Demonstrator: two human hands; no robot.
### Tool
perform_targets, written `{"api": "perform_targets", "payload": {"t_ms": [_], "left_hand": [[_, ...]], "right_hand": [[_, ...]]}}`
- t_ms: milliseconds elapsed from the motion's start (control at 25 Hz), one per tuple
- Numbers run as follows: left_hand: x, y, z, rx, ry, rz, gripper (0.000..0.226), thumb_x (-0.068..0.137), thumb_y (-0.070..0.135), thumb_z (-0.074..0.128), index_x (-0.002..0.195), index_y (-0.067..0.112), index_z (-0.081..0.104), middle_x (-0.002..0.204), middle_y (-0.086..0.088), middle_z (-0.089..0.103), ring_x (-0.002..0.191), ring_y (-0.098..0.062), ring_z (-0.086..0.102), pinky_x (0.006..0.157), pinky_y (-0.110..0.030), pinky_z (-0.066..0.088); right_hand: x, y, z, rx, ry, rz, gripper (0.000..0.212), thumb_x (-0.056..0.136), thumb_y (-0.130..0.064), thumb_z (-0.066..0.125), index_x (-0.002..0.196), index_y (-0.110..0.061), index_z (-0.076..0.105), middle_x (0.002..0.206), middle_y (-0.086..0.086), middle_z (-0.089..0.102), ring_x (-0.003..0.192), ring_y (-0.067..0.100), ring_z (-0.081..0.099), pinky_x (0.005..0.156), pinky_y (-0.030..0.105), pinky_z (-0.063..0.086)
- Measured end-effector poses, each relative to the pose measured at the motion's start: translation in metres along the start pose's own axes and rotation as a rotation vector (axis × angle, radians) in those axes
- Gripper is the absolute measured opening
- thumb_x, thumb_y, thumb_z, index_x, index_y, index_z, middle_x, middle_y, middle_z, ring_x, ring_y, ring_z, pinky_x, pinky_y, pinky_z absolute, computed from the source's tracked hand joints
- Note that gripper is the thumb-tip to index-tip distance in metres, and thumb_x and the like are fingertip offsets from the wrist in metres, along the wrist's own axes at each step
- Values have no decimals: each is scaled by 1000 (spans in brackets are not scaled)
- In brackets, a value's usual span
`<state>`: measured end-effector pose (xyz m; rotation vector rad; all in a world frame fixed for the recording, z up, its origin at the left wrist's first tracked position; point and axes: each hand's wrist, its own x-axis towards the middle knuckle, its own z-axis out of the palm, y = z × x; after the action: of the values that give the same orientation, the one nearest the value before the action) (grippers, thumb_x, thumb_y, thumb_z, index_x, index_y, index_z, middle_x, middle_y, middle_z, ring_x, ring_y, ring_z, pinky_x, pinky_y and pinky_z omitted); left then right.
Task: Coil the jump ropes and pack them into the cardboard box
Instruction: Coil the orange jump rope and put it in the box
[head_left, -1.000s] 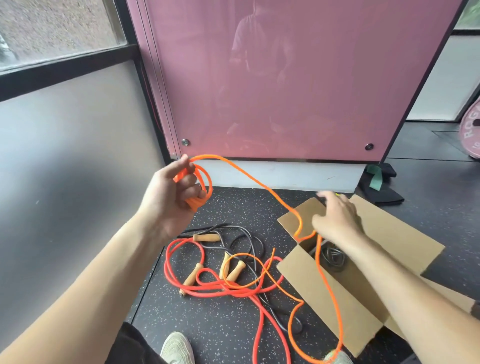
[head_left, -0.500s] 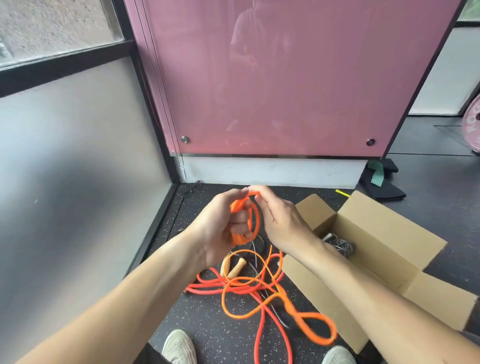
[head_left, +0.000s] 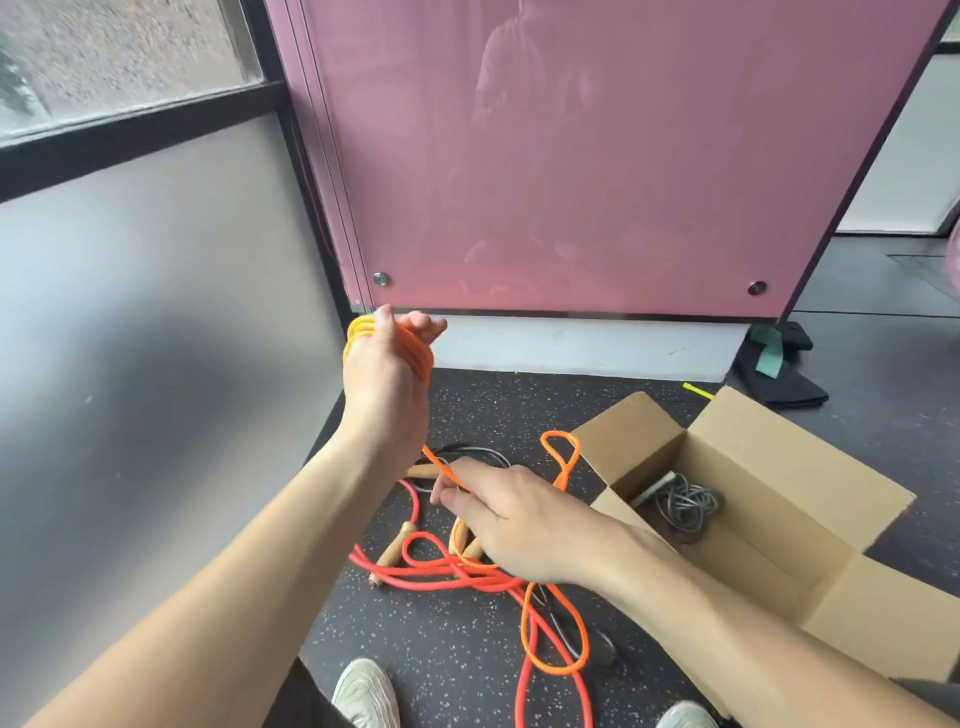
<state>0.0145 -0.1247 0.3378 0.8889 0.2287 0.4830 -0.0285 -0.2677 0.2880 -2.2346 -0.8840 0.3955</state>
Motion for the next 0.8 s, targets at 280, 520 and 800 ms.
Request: {"api": "perform_targets", "payload": {"t_ms": [280, 520, 800], "left_hand": [[-20, -15, -6, 1557, -603, -19, 40, 103, 24, 42, 71, 8, 57, 79, -17, 65, 73, -26, 59, 71, -33, 49], [-29, -14, 3, 1171, -838, -502, 47, 108, 43, 32, 73, 15, 46, 43, 7, 38, 39, -12, 36, 49, -25, 36], [-35, 20, -5, 887, -1040, -816, 48, 107, 44, 28, 70, 18, 45, 46, 9, 21, 38, -8, 17, 51, -21, 39]], "right_hand": [[3, 26, -44, -496, 504, -212, 39, 82, -59, 61, 73, -21, 67, 59, 3, 66, 59, 31, 63, 50, 31, 40], [-5, 53, -79, -576, 637, -439, 48, 85, -59, 61, 62, -19, 49, 54, -3, 44, 54, 14, 28, 55, 24, 21], [8, 87, -95, -741, 595, -228, 38, 100, -40, 37, 77, -15, 54, 71, 1, 60, 70, 31, 56, 63, 34, 25]]}}
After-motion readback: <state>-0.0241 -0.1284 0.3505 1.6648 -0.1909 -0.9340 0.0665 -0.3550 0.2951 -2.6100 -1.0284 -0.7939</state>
